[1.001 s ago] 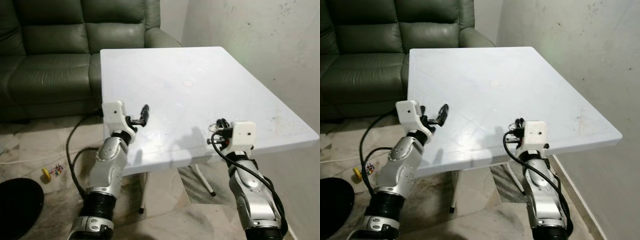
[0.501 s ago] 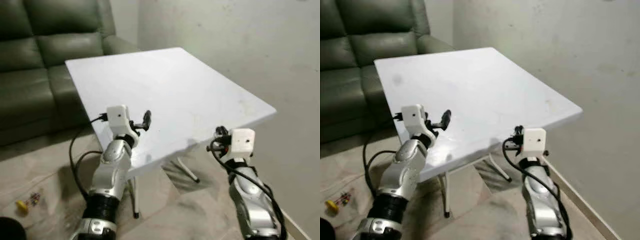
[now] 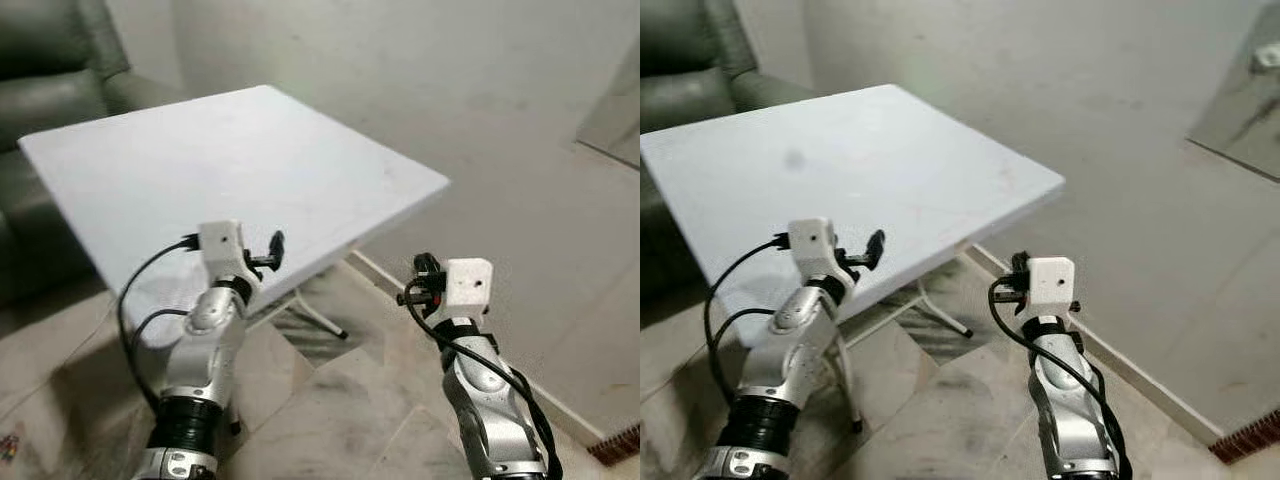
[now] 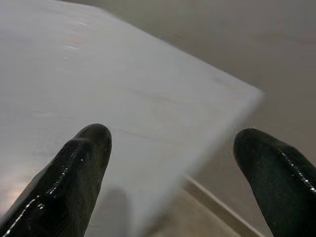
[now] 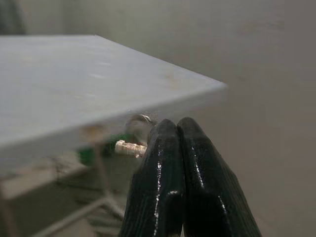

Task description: Hang keys on a hook

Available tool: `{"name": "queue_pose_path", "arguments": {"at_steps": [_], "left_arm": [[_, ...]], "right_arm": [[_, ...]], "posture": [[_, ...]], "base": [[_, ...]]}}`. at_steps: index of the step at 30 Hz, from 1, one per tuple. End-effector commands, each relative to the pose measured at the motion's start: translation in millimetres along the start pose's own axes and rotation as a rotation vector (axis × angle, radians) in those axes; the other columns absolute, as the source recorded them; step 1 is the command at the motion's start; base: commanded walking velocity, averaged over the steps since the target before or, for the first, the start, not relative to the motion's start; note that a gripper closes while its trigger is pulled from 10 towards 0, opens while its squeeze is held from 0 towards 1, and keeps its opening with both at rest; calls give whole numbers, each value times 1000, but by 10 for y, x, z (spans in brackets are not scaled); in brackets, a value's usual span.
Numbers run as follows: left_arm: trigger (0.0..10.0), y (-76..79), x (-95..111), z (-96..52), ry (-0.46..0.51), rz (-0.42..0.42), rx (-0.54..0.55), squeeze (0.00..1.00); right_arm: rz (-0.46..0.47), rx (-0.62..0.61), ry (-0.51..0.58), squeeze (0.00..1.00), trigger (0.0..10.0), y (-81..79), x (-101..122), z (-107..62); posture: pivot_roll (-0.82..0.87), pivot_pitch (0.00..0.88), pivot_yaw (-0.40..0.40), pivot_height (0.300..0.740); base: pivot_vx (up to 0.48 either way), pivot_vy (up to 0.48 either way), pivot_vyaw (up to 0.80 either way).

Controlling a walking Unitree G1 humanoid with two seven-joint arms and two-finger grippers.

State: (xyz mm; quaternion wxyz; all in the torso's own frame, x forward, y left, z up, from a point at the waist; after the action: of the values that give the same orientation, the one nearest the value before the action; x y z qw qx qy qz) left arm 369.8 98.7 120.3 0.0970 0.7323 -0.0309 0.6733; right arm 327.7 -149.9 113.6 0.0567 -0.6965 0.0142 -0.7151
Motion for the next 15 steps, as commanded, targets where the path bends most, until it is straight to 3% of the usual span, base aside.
{"name": "queue_pose_path", "arguments": {"at_steps": [1,15], "left_arm": [[10000,29,27,-23,7,38,-28,0],[10000,-26,92,-11,28,-13,29,0]], "right_arm": [[4,-2,23,0,10000,9,73,7],[-4,-26,23,0,10000,69,97,-2]], "posture": [[48,0,-63,740],[46,0,-70,740]], "base": [[0,0,-731],[0,0,-735]]}}
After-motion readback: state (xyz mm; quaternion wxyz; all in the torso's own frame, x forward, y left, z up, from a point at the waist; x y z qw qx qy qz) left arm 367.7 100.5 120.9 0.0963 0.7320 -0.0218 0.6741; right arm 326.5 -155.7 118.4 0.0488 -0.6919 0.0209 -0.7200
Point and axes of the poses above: a point about 5 cm out from each wrist's last joint towards the gripper, its own z axis pointing out of the wrist towards the gripper, its own x axis along the axis of the wrist's last joint, y = z × x, the point moved 4 cm from there along z, pointing out of the wrist towards the gripper, and after that the axes turned 7 degrees about z, right-handed, at the moved point
